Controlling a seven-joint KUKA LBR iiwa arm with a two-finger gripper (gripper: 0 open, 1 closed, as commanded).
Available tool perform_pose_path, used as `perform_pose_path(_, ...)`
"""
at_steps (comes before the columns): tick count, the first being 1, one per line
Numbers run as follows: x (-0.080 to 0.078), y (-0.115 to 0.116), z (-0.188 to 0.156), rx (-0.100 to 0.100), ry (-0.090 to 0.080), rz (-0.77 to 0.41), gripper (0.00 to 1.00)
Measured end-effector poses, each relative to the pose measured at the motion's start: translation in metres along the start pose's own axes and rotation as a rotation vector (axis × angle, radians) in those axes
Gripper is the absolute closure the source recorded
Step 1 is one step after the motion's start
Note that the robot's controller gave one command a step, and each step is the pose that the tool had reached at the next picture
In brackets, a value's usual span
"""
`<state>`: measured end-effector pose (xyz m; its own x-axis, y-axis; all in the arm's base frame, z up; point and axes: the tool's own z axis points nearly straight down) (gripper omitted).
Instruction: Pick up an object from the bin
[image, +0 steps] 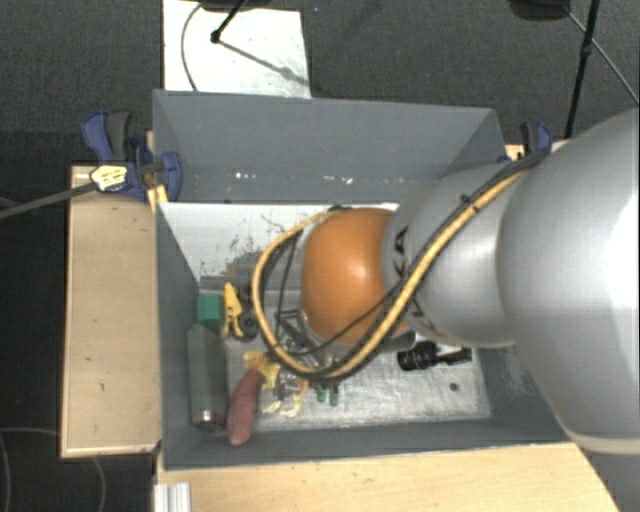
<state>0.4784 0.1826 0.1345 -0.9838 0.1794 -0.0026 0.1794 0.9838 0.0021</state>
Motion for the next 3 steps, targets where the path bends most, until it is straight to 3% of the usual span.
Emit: perform_pose_path(3,0.001,-0.001,-0.028,0.002,0.004,0.001,1.0)
